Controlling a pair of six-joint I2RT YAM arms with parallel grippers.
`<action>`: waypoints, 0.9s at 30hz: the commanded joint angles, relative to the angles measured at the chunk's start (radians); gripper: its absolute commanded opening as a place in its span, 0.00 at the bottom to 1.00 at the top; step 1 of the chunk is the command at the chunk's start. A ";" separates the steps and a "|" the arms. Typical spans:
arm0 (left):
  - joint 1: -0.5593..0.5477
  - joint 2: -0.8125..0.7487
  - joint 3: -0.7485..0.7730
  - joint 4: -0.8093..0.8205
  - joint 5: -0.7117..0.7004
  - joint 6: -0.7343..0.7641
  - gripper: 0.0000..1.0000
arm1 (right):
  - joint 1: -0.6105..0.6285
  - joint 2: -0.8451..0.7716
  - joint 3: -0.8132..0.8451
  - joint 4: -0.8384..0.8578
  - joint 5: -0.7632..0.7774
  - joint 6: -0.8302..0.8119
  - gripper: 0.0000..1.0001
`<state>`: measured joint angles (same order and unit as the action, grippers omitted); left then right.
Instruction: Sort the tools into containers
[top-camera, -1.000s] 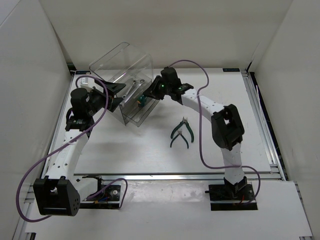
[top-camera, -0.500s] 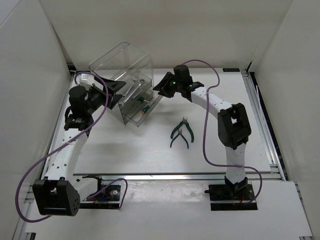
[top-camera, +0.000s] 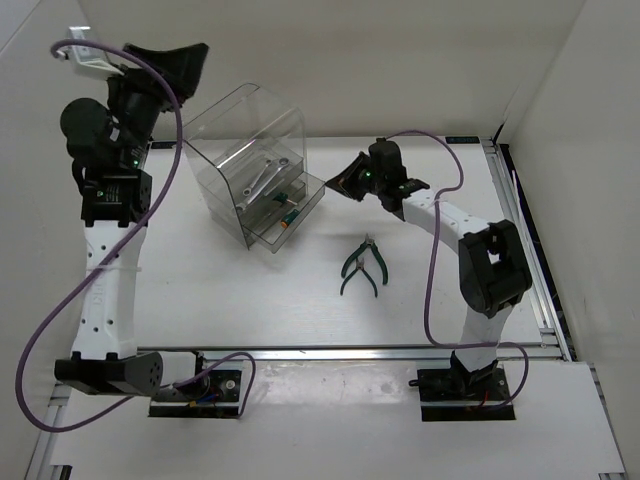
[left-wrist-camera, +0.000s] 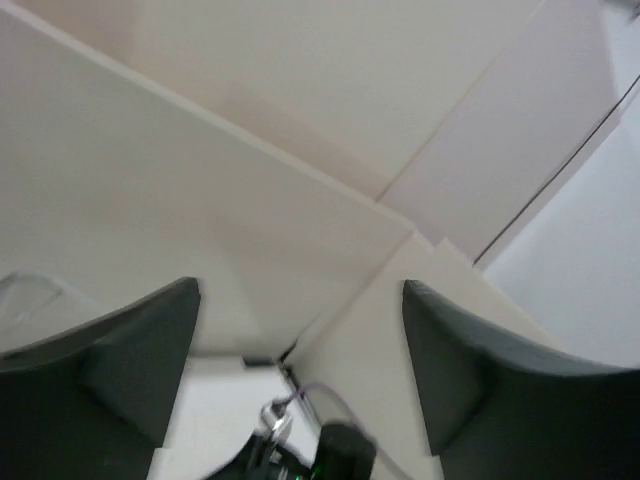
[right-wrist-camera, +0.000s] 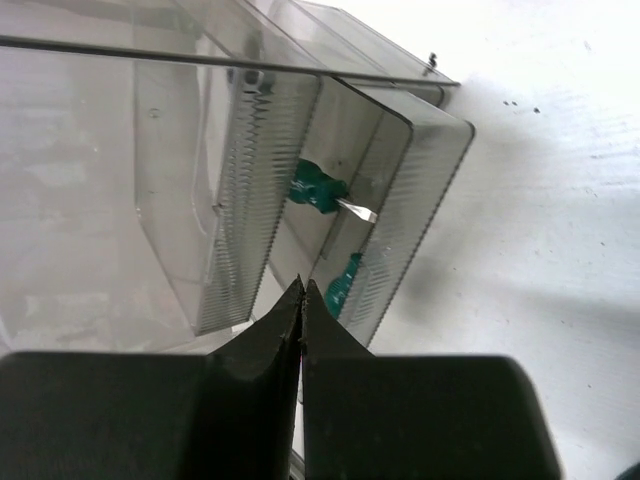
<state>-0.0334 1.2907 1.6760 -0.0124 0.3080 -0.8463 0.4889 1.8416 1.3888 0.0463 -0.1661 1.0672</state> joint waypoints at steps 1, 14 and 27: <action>0.004 0.028 0.024 -0.037 -0.154 0.060 0.70 | 0.002 -0.041 -0.010 0.027 -0.009 0.004 0.00; 0.064 0.215 -0.163 0.113 -0.408 -0.014 0.10 | -0.016 -0.102 -0.017 -0.105 0.000 -0.104 0.00; 0.273 0.639 -0.025 0.485 0.014 -0.261 0.28 | -0.090 -0.022 -0.079 -0.052 -0.179 -0.138 0.00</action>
<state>0.2226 1.8935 1.6096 0.3397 0.1783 -1.0302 0.4007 1.7924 1.2972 -0.0471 -0.2859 0.9333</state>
